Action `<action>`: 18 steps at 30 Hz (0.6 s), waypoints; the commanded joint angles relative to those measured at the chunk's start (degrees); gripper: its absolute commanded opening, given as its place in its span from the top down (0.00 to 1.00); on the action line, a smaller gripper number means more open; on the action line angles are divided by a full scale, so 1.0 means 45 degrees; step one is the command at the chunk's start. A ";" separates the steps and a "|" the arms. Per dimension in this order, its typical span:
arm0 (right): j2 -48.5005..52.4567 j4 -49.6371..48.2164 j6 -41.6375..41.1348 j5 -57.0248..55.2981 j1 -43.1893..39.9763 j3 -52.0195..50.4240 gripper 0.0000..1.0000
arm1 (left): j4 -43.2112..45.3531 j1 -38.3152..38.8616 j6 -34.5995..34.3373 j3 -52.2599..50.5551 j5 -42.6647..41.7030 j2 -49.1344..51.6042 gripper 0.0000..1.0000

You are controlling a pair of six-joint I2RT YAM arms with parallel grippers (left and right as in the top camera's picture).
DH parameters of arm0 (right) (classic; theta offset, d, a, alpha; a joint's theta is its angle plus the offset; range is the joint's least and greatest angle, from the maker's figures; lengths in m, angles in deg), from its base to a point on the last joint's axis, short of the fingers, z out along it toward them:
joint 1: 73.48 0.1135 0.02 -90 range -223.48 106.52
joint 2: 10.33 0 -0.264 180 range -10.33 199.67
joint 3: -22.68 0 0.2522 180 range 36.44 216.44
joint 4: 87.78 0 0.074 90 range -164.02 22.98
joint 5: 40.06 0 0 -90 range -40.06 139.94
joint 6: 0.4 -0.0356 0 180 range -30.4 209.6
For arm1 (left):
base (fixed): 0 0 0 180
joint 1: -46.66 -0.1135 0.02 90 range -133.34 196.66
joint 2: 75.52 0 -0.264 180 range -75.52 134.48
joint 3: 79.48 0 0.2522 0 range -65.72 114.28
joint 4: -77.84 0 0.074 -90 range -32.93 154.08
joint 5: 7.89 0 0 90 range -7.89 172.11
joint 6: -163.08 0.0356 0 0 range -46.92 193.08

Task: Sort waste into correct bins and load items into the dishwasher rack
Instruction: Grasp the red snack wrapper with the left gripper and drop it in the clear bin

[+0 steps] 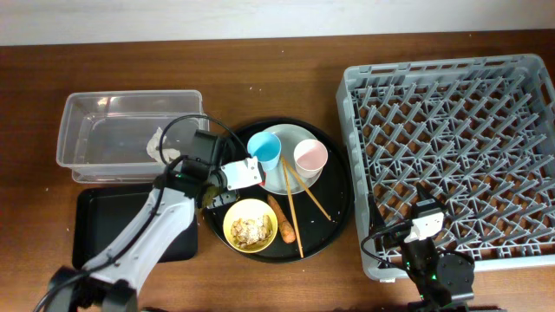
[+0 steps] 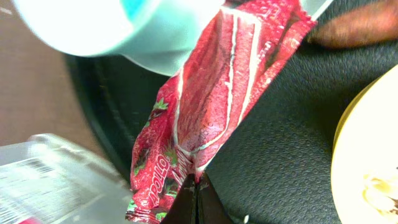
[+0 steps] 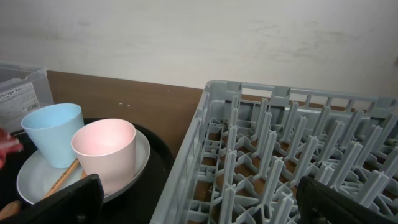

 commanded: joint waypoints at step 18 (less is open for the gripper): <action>-0.0092 0.0073 -0.0019 -0.0073 0.0044 -0.0068 0.02 | 0.3308 -0.4755 -0.8082 0.0729 0.1579 -0.0199 0.34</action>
